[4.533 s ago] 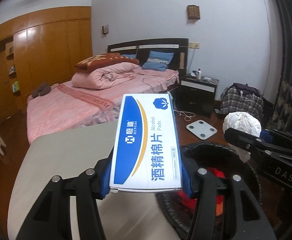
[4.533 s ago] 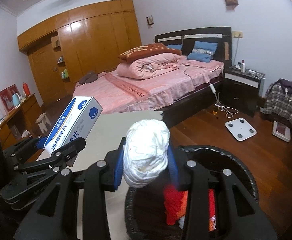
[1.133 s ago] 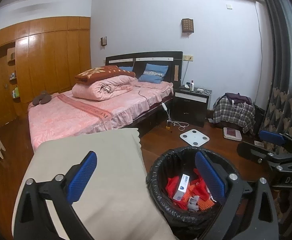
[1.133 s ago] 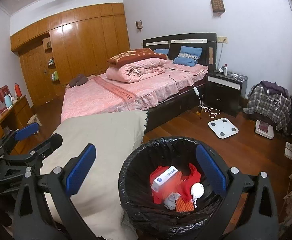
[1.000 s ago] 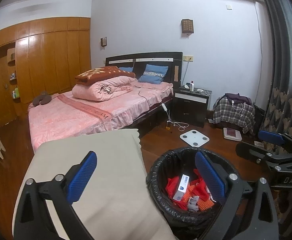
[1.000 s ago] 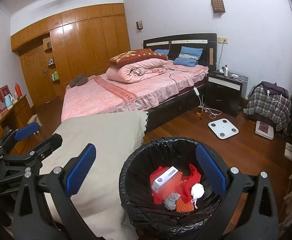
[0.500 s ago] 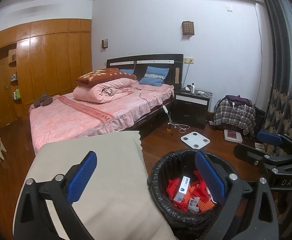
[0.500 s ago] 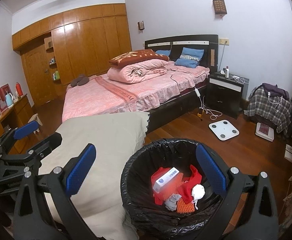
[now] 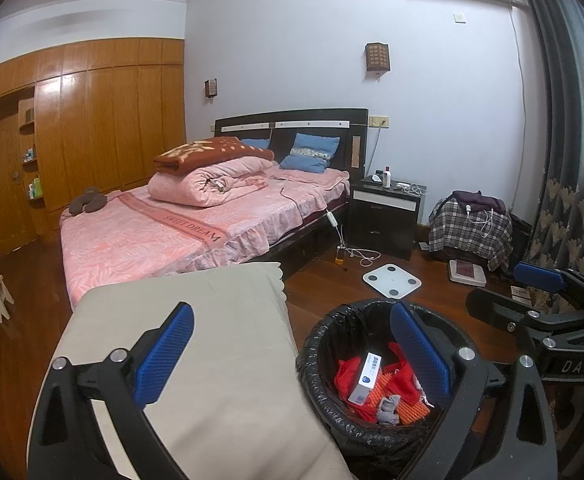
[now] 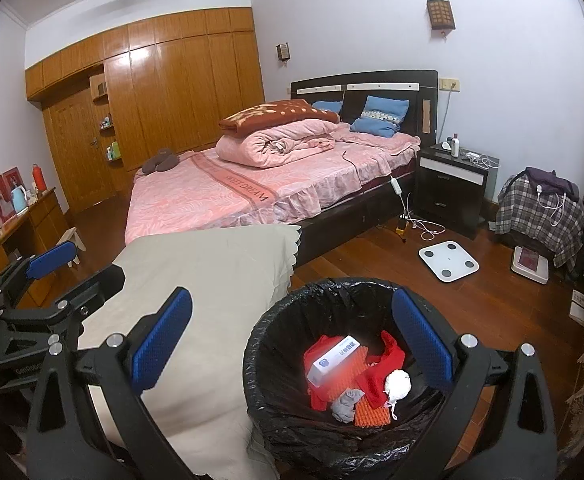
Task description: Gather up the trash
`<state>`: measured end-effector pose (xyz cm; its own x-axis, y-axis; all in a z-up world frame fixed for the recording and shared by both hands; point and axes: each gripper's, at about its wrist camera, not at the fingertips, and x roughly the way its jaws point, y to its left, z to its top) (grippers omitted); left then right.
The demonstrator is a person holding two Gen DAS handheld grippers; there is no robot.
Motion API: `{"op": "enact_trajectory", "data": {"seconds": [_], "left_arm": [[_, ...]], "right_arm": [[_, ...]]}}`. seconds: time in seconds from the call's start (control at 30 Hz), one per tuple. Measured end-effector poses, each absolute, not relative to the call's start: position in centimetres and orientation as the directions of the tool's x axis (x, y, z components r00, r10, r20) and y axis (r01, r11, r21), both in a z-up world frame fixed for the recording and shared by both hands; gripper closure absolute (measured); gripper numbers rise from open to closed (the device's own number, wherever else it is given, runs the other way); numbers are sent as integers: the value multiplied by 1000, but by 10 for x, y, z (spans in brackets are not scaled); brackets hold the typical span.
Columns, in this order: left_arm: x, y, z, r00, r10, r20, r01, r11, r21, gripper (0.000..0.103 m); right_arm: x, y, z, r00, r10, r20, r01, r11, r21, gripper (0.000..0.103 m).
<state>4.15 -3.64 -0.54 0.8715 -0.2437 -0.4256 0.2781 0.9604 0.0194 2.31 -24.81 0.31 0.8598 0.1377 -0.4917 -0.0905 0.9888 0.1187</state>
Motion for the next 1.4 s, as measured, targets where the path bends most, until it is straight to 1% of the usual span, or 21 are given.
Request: {"op": "enact_trajectory", "data": {"seconds": [1.4], "left_arm": [[41,-36,-6,872,-243,-425,278,960,20,6]], "right_arm": [[23,-244,4,859,138,-493,-90,989,120,6]]}}
